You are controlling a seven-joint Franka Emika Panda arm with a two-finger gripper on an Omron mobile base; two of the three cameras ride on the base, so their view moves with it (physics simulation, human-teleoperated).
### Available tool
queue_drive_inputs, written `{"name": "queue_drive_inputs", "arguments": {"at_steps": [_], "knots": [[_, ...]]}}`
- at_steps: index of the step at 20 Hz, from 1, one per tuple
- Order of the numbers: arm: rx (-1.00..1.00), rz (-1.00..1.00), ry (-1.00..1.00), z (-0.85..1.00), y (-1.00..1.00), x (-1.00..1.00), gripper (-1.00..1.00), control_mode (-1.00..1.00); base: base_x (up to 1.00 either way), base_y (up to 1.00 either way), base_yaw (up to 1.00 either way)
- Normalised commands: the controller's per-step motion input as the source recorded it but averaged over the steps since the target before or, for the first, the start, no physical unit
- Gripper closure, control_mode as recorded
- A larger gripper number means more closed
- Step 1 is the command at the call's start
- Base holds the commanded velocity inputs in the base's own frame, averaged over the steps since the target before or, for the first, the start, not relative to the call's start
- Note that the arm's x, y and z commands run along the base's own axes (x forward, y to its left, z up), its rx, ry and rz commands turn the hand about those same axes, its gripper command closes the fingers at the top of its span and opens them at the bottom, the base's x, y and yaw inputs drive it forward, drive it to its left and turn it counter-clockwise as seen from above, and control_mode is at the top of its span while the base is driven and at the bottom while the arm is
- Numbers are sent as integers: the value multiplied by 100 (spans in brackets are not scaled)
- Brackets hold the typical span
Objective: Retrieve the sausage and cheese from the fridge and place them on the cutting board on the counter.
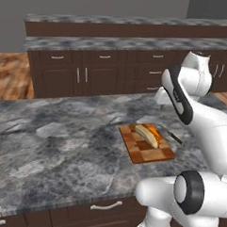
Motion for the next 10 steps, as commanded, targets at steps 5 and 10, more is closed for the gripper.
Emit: {"name": "queue_drive_inputs", "arguments": {"at_steps": [5, 10], "knots": [[-1, -11, 0, 24, 23, -98, -100, -100, 0, 0, 0], [-3, -8, -8, 42, 40, -74, -100, -100, 0, 0, 0]]}}
